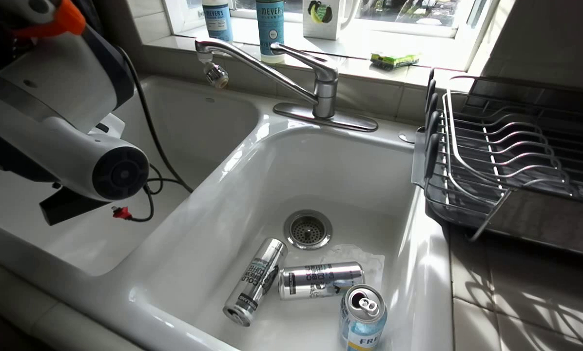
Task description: Remove the water bottle from the sink on the left and put it on the left side of the counter.
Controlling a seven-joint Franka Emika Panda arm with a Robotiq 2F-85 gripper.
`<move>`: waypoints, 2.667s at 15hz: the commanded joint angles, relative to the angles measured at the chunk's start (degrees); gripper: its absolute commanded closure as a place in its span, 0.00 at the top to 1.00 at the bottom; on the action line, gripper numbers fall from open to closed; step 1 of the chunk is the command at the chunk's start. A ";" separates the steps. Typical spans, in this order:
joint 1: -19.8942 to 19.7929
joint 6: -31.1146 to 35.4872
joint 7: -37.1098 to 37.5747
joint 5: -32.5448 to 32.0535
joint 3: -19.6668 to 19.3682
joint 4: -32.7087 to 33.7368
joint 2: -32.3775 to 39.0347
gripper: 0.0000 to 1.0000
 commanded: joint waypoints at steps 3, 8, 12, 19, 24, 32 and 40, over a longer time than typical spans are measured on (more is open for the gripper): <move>-0.03 -2.18 -0.93 1.22 -0.07 0.04 1.03 0.78; -0.09 -3.53 -1.01 1.38 -0.16 0.08 0.89 0.88; -0.14 -4.51 -1.26 1.62 -0.19 0.24 0.48 1.00; -0.25 -5.20 -1.34 1.62 -0.41 -0.19 0.28 0.49; -0.55 -5.32 -0.90 2.28 -0.60 -0.40 -0.47 0.11; 0.52 0.83 3.63 4.78 1.24 -1.04 -11.33 0.08; 2.10 24.60 18.95 -1.55 9.12 5.99 -21.01 0.08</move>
